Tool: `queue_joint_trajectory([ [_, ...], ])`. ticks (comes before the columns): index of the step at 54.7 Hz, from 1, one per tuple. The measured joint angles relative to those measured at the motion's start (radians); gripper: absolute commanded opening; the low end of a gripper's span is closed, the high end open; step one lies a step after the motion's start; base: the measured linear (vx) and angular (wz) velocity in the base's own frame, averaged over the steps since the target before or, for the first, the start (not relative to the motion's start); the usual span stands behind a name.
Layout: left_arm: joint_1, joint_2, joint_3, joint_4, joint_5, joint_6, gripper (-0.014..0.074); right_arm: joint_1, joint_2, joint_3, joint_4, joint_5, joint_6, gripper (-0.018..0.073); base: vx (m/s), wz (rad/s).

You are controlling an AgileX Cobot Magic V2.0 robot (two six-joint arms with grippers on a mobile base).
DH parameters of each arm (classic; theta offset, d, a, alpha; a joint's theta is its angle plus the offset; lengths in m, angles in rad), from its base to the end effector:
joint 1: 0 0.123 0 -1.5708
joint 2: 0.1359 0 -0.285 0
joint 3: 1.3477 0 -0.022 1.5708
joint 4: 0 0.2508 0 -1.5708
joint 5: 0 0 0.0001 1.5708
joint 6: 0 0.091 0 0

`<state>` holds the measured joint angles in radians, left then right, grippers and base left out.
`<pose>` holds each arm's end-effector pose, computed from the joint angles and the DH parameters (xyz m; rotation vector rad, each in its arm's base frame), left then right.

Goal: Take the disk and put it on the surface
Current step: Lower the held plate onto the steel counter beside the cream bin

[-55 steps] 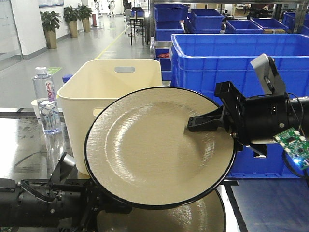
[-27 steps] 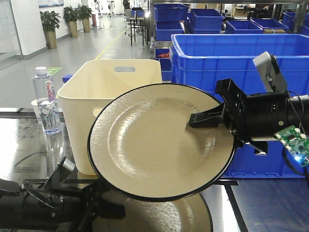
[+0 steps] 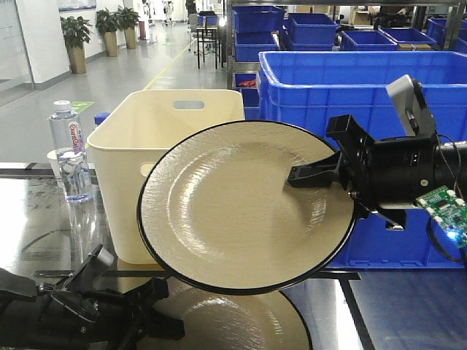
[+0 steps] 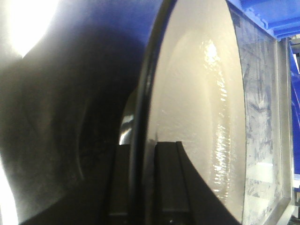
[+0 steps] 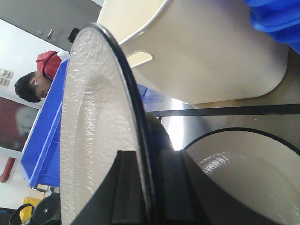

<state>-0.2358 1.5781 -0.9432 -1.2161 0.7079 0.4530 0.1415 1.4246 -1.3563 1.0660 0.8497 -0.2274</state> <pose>0.2928 -0.1275 0.2397 -0.2122 2.5160 -1.1856 0.2965 0.1027 0.4028 0.0641 2.1467 1.2108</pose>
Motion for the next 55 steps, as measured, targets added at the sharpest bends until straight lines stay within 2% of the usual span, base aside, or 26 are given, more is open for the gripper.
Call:
queue_joint_trajectory([
  [9, -0.002, 0.000, -0.001, 0.037, 0.000, -0.006, 0.0304, 0.000, 0.000, 0.000, 0.000, 0.000, 0.000, -0.0008, 0.00, 0.00],
  [16, -0.003, -0.001, 0.002, 0.141, -0.007, -0.001, 0.0463, 0.000, 0.000, 0.000, 0.000, 0.000, 0.000, -0.0008, 0.00, 0.00],
  [22, 0.006, -0.035, 0.002, 0.223, -0.008, 0.004, 0.0548, 0.000, 0.000, 0.000, -0.004, 0.000, 0.000, -0.0008, 0.00, 0.00],
  [32, 0.074, -0.168, 0.002, 0.303, -0.007, 0.005, 0.0571, 0.000, 0.000, 0.000, -0.027, 0.000, 0.000, -0.0008, 0.00, 0.00],
  [39, 0.124, -0.280, 0.002, 0.331, -0.004, 0.005, 0.0571, 0.000, 0.007, 0.000, -0.065, 0.012, 0.000, -0.0008, 0.00, 0.00],
  [55, 0.146, -0.483, 0.002, 0.335, -0.018, 0.005, 0.0571, 0.000, 0.149, 0.000, -0.127, 0.123, 0.010, 0.0001, 0.00, 0.00],
])
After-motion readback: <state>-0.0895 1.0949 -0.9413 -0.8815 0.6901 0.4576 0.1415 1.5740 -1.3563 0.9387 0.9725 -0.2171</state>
